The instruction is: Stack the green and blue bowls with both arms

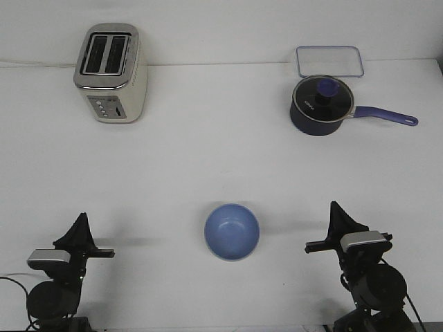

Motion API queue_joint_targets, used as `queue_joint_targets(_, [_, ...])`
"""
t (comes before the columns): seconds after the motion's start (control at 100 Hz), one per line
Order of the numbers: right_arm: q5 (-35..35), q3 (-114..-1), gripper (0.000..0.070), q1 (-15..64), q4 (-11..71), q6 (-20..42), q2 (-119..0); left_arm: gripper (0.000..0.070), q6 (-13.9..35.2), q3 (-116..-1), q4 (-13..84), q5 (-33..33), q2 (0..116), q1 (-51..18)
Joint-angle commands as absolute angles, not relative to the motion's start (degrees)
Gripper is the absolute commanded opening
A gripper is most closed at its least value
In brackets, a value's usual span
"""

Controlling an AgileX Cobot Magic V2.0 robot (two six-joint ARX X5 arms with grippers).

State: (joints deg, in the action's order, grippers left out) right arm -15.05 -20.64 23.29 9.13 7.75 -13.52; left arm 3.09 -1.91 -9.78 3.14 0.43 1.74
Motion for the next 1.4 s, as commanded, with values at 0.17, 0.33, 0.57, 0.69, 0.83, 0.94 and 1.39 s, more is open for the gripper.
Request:
queue_joint_targets(0.17, [-15.1, -20.9, 0.0000, 23.6, 8.6, 7.5, -13.5, 0.0013, 3.5, -0.8, -10.3, 3.1, 0.5, 1.8])
queue_joint_targets(0.33, [-15.1, -20.9, 0.0000, 23.6, 8.6, 7.5, -13.5, 0.0013, 3.5, -0.8, -10.3, 3.1, 0.5, 1.8])
queue_joint_targets(0.57, [-15.3, -20.9, 0.0000, 23.0, 8.6, 5.0, -13.3, 0.0013, 3.5, -0.8, -10.3, 3.1, 0.5, 1.8])
queue_joint_targets(0.69, [-14.4, -18.8, 0.0000, 17.5, 8.2, -0.5, -11.8, 0.0013, 3.5, -0.8, -10.3, 3.1, 0.5, 1.8])
queue_joint_targets(0.83, [-6.8, -11.6, 0.0000, 8.5, 7.1, -7.0, -6.0, 0.0013, 3.5, -0.8, -10.3, 3.1, 0.5, 1.8])
queue_joint_targets(0.94, [-0.5, -5.5, 0.0000, 3.1, 7.3, -11.5, -0.5, 0.0013, 3.5, -0.8, -10.3, 3.1, 0.5, 1.8])
queue_joint_targets(1.39, [1.7, -0.7, 0.0000, -0.4, 1.0, -14.7, -0.1, 0.0013, 3.5, -0.8, -10.3, 3.1, 0.5, 1.8])
